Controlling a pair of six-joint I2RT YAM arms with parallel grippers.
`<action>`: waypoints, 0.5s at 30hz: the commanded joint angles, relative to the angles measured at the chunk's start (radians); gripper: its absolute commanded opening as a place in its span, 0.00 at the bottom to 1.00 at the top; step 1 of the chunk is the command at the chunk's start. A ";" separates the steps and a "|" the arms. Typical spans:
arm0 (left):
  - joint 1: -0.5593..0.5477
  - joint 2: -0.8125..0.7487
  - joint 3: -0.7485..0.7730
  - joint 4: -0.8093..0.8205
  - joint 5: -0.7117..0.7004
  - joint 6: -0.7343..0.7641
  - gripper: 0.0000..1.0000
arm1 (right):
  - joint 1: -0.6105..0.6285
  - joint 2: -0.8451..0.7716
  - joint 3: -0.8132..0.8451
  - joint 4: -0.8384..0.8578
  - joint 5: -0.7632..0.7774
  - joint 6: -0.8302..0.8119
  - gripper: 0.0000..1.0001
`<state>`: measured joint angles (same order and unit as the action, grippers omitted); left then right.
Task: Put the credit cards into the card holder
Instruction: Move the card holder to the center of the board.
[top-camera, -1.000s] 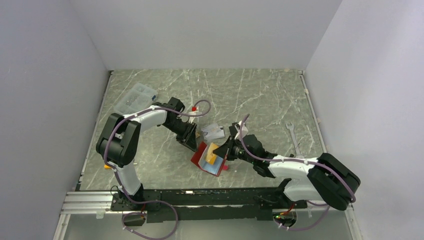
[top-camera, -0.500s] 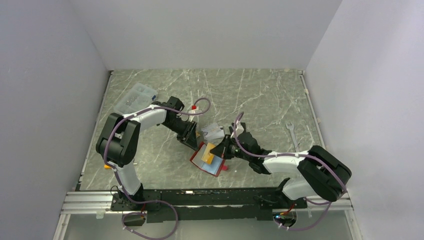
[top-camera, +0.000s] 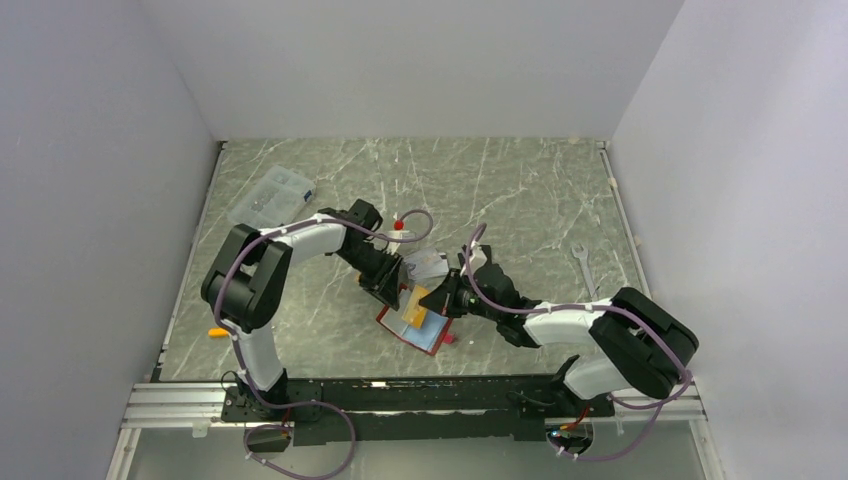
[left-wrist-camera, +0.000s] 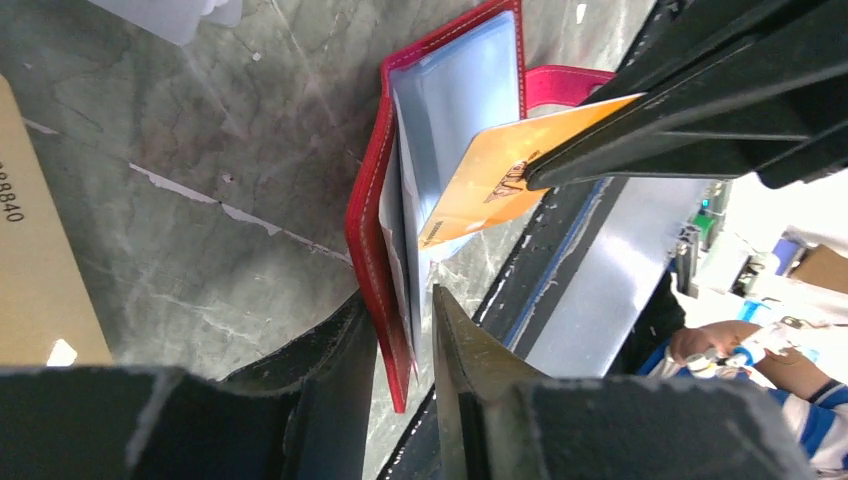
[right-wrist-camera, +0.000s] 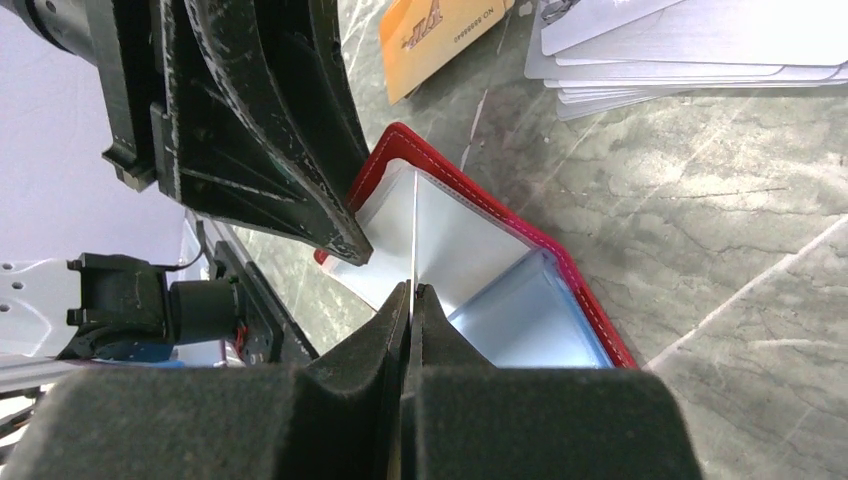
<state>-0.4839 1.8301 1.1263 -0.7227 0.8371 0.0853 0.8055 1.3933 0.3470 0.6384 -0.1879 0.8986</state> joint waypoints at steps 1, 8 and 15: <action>-0.042 0.000 0.014 0.011 -0.122 0.003 0.29 | -0.009 -0.035 -0.014 0.060 0.018 -0.007 0.00; -0.044 -0.006 0.015 0.003 -0.109 0.002 0.00 | -0.016 -0.199 -0.108 -0.012 0.055 0.006 0.00; -0.049 0.000 0.020 -0.003 -0.105 -0.007 0.00 | -0.018 -0.446 -0.240 -0.142 0.105 0.051 0.00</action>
<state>-0.5282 1.8301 1.1263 -0.7216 0.7345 0.0834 0.7914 1.0515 0.1638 0.5678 -0.1307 0.9195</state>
